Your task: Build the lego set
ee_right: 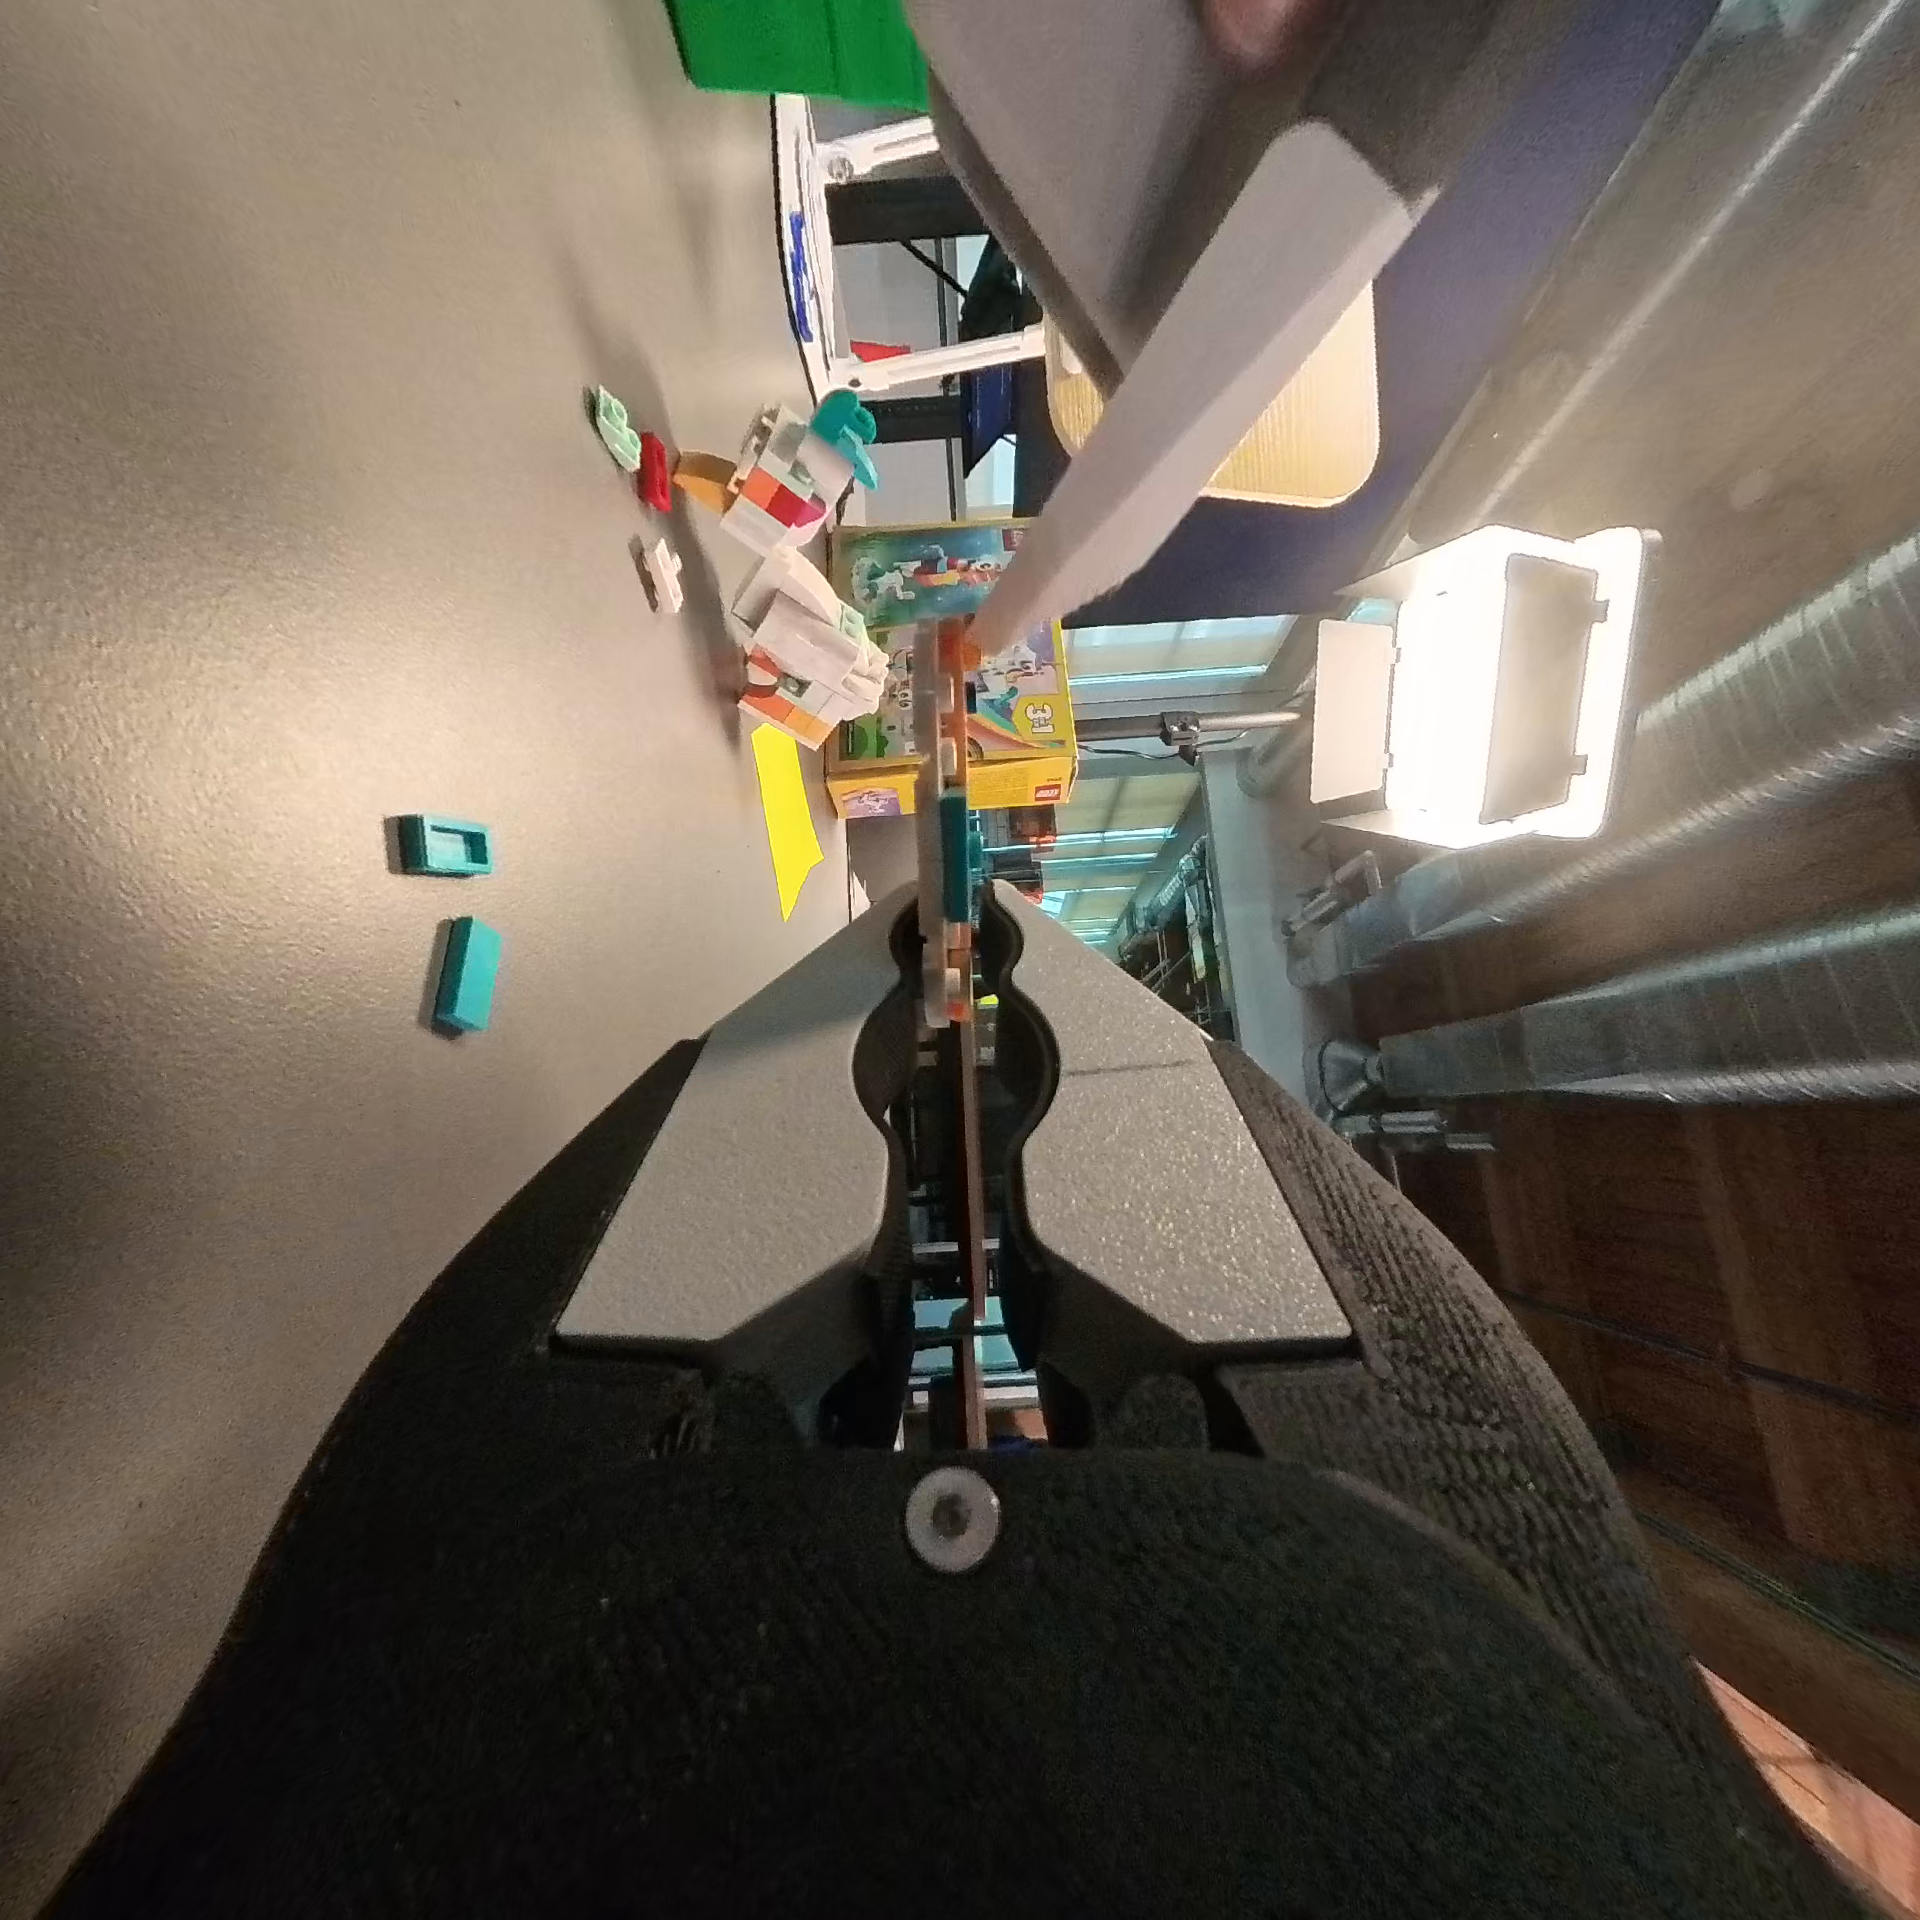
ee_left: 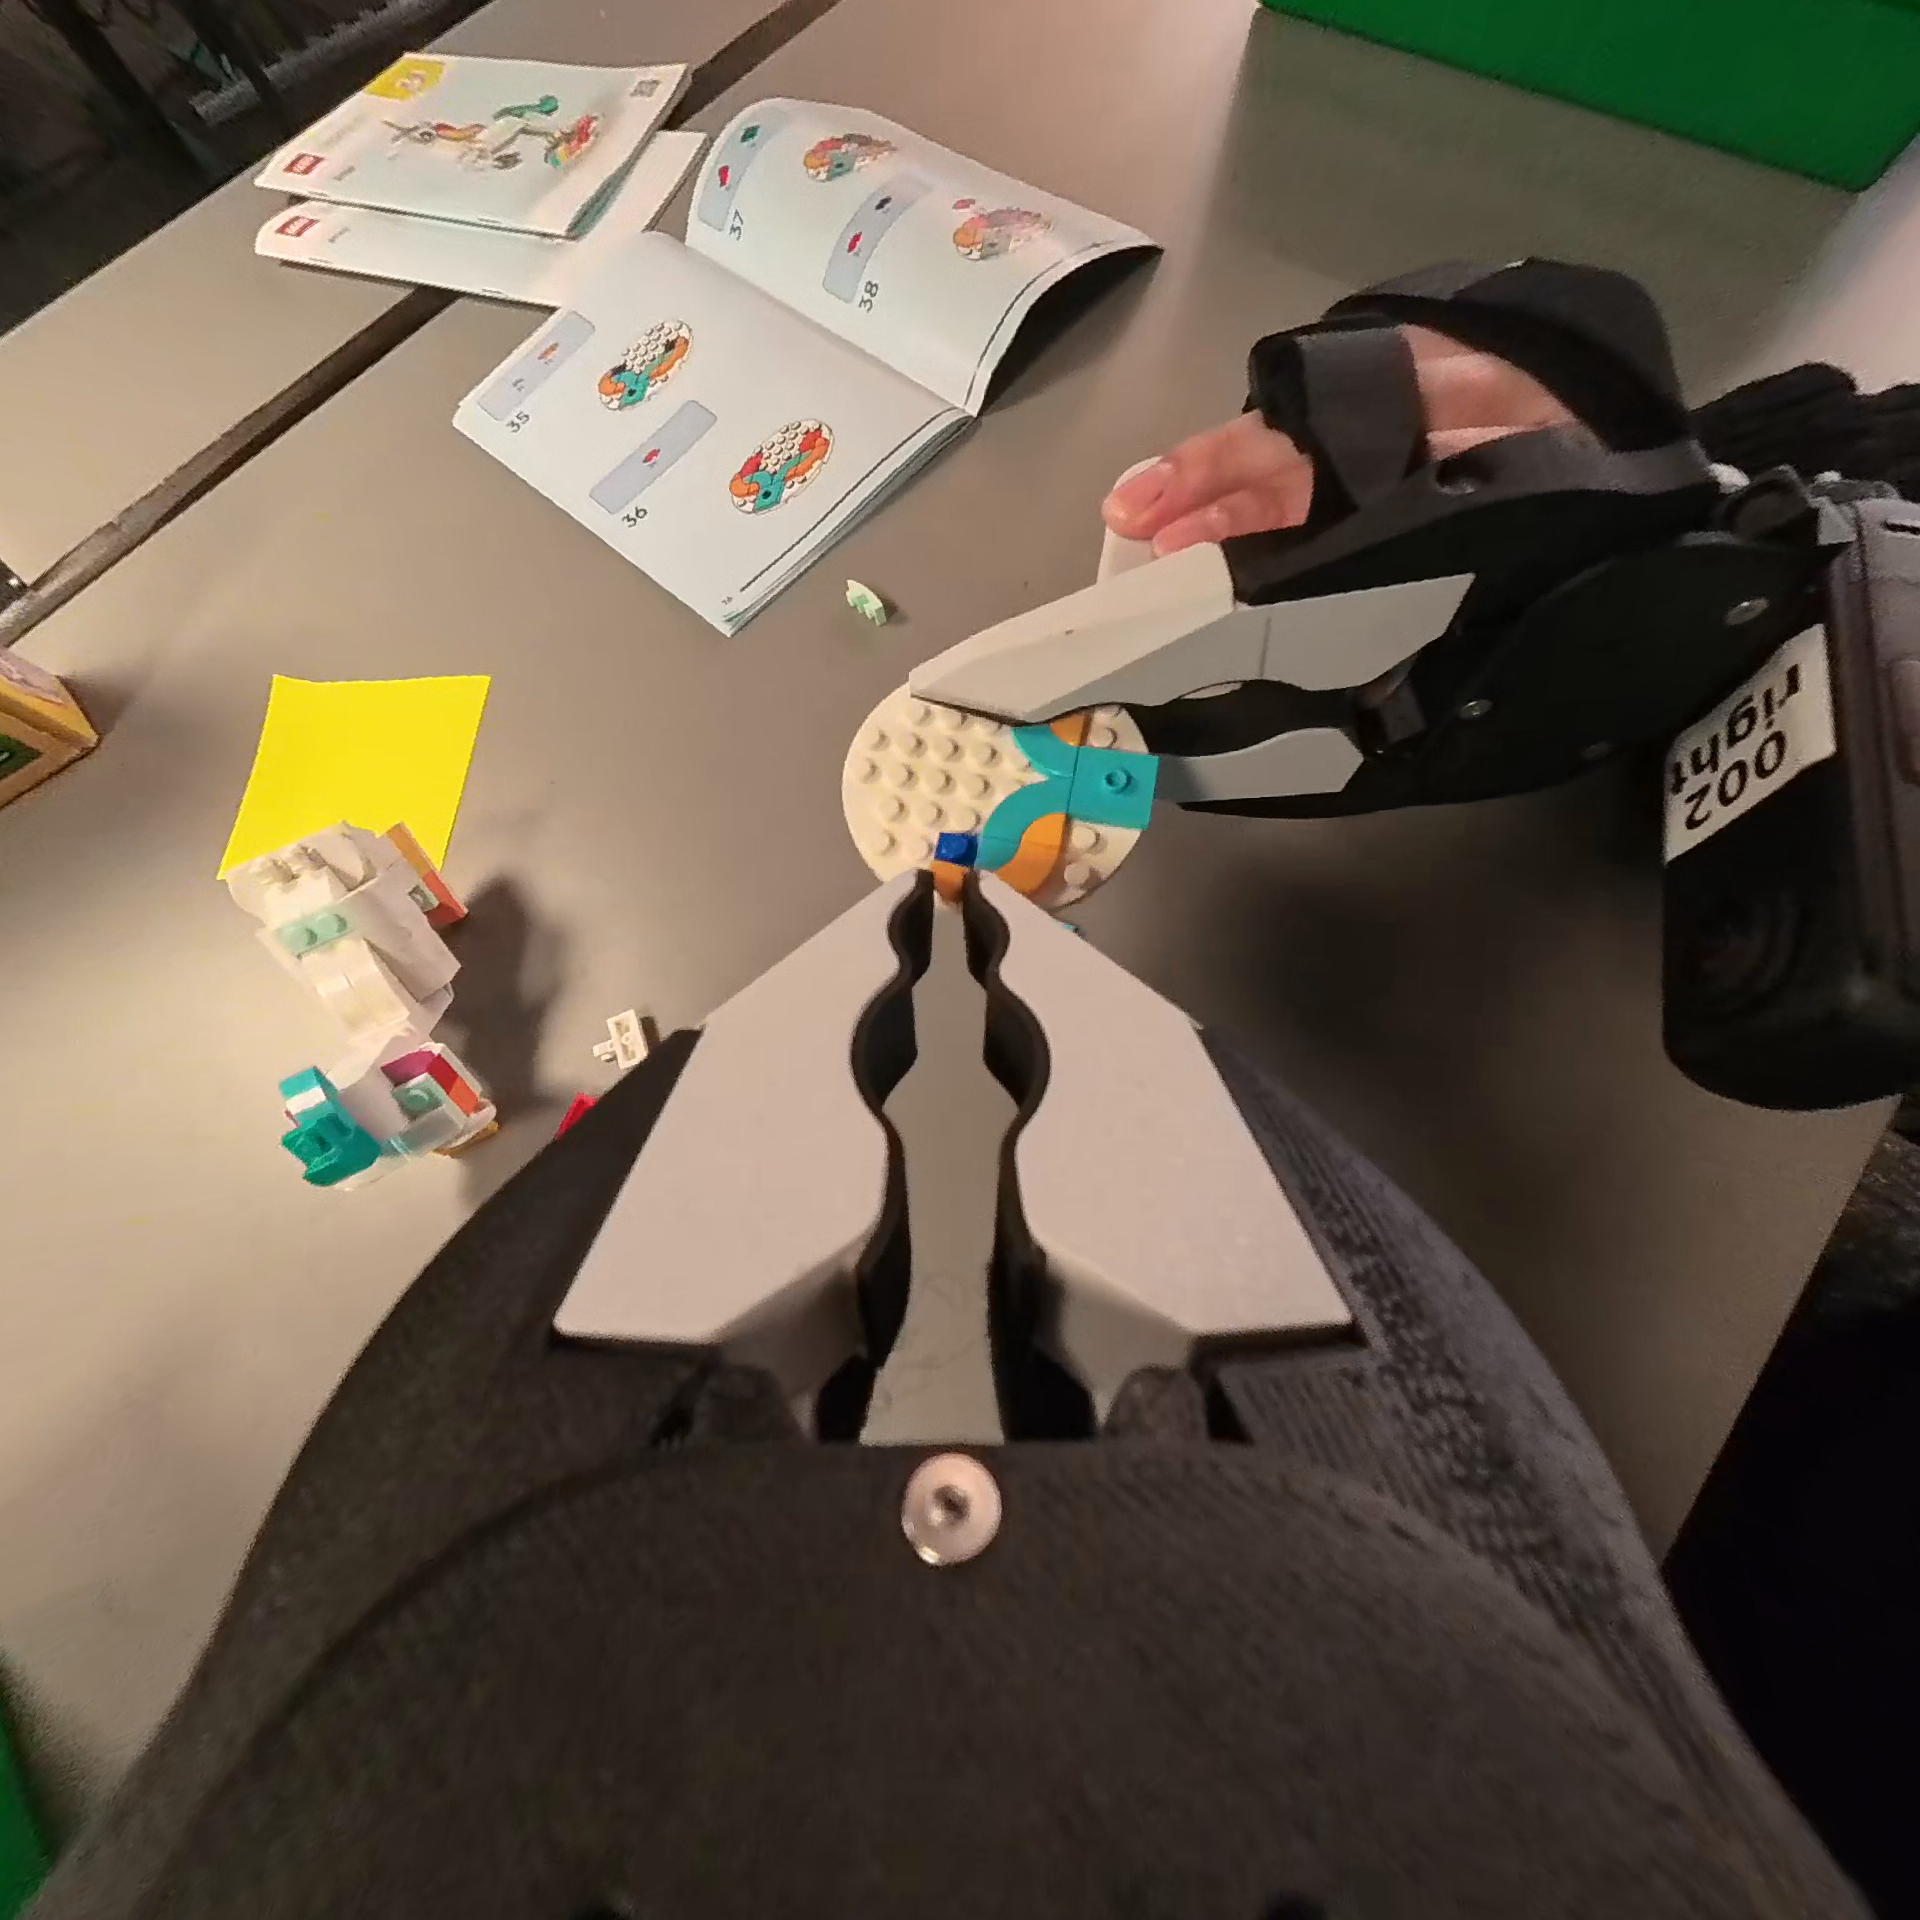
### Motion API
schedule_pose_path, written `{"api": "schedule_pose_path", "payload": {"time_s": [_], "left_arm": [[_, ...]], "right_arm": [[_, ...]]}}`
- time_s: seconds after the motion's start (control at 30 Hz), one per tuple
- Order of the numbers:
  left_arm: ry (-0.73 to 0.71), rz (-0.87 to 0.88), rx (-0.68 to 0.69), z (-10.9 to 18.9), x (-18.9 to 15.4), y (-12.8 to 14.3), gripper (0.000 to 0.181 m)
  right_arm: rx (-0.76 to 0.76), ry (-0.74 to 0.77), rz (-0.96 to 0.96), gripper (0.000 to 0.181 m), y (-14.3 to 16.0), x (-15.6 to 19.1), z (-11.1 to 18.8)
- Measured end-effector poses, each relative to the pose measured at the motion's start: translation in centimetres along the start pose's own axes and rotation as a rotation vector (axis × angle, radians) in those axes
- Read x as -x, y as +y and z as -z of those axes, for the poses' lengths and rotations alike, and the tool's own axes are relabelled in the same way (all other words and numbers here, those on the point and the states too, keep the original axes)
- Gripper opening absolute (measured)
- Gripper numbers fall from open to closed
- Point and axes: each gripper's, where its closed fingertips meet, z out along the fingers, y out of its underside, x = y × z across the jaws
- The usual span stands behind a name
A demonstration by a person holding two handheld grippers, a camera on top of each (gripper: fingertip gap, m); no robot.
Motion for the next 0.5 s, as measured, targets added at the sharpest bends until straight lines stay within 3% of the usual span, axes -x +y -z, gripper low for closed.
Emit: {"api": "schedule_pose_path", "payload": {"time_s": [0.5], "left_arm": [[0.004,0.037,0.011,0.06,-0.15,-0.28,0.005]], "right_arm": [[0.004,0.001,-0.007,0.006,0.15,-0.15,0.01]]}}
